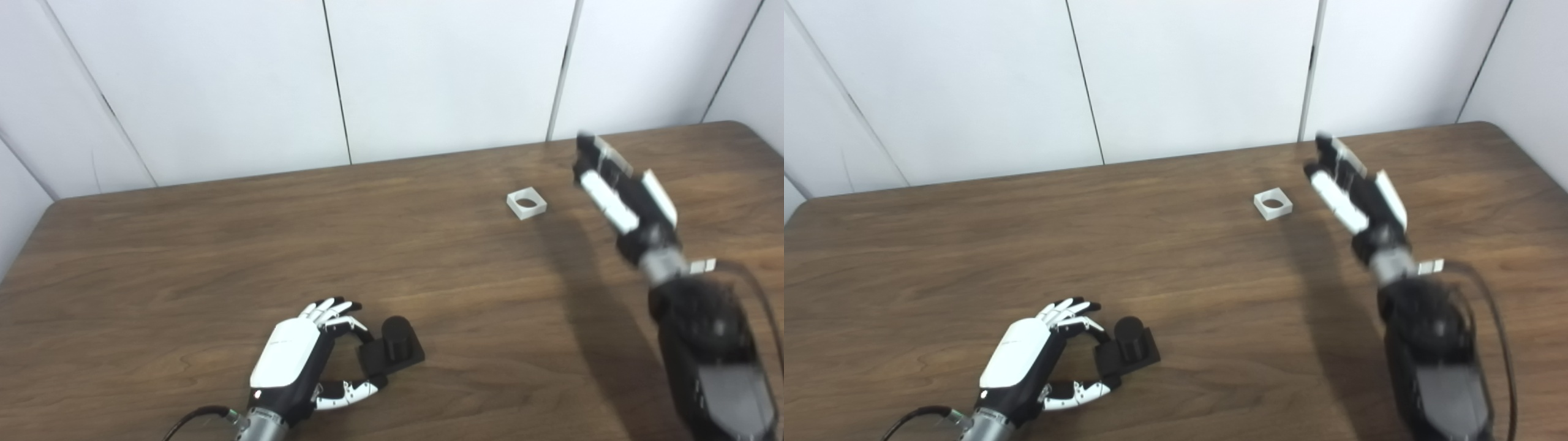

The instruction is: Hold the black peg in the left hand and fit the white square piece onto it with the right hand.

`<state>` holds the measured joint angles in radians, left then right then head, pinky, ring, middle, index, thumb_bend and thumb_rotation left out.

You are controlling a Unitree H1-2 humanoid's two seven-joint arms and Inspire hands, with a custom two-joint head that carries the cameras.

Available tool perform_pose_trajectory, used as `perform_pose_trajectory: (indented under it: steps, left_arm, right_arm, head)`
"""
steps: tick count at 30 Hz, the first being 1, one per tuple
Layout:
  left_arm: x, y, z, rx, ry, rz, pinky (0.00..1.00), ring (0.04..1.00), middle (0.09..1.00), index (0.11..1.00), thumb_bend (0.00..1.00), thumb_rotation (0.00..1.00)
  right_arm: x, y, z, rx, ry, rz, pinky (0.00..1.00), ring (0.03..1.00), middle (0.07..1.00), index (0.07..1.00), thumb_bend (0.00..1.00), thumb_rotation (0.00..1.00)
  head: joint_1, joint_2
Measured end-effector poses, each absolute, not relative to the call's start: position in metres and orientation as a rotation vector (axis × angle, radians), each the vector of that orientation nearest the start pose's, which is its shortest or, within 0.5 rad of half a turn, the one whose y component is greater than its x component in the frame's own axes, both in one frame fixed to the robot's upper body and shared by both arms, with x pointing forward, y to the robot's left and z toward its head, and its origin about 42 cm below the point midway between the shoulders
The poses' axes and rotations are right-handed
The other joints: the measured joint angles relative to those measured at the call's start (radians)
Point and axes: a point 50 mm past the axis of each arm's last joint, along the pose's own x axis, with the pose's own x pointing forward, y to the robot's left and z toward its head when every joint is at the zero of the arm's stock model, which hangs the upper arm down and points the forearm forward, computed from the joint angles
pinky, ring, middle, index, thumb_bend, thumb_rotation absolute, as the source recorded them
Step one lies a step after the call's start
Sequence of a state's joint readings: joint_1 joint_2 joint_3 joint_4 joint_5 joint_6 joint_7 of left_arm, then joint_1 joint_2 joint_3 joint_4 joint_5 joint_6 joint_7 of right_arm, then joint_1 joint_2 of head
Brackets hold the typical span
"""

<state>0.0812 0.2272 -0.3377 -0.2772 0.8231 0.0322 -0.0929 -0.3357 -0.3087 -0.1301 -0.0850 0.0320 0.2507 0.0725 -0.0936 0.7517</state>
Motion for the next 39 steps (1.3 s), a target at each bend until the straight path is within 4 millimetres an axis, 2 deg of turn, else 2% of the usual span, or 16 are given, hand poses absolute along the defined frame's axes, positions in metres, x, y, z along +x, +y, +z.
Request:
perform_pose_trajectory:
  steps: [2,4,8,9,12,15,19,25,39]
  left_arm:
    - [0.239,0.181,0.133,0.995,-0.222,-0.336,0.95,0.93,0.868,0.563,0.55,0.34]
    - [0.238,0.18,0.133,0.994,-0.224,-0.336,0.95,0.928,0.866,0.561,0.55,0.34]
    - [0.237,0.179,0.132,1.006,-0.228,-0.332,0.93,0.923,0.862,0.558,0.55,0.36]
    - [0.237,0.179,0.133,1.009,-0.23,-0.331,0.93,0.921,0.862,0.558,0.56,0.36]
    - [0.238,0.18,0.133,1.015,-0.23,-0.328,0.93,0.92,0.861,0.559,0.56,0.35]
    - [0.238,0.18,0.133,1.015,-0.228,-0.326,0.93,0.923,0.863,0.559,0.56,0.36]
    - [0.238,0.181,0.133,1.018,-0.227,-0.322,0.92,0.917,0.859,0.556,0.56,0.36]
    - [0.238,0.18,0.133,1.021,-0.229,-0.322,0.92,0.916,0.858,0.557,0.56,0.35]
    - [0.238,0.18,0.133,1.028,-0.234,-0.318,0.92,0.912,0.853,0.556,0.57,0.33]
  right_arm:
    - [0.395,-0.313,0.247,-0.338,-0.182,-0.021,0.85,0.892,0.87,0.749,0.73,0.34]
    - [0.407,-0.315,0.251,-0.401,-0.168,-0.018,0.88,0.915,0.878,0.721,0.75,0.28]
    - [0.414,-0.316,0.245,-0.543,-0.121,0.006,0.92,0.933,0.889,0.71,0.78,0.26]
    - [0.415,-0.316,0.242,-0.58,-0.103,0.02,0.94,0.936,0.886,0.704,0.82,0.23]
    - [0.42,-0.321,0.233,-0.72,-0.052,0.048,0.93,0.944,0.897,0.709,0.84,0.23]
    - [0.429,-0.333,0.228,-0.853,0.003,0.075,0.92,0.958,0.91,0.713,0.84,0.22]
    - [0.441,-0.336,0.238,-0.995,0.015,0.131,0.95,0.996,0.926,0.715,0.88,0.17]
    - [0.454,-0.334,0.25,-1.073,0.036,0.179,0.93,1.0,0.934,0.708,0.91,0.14]
    - [0.46,-0.338,0.251,-1.141,0.083,0.236,0.92,1.0,0.948,0.714,0.91,0.17]
  head:
    - [0.003,-0.003]
    - [0.006,-0.002]
    - [0.008,-0.005]
    - [0.006,-0.005]
    - [0.005,-0.008]
    - [0.006,-0.009]
    - [0.006,-0.012]
    - [0.008,-0.014]
    - [0.012,-0.02]
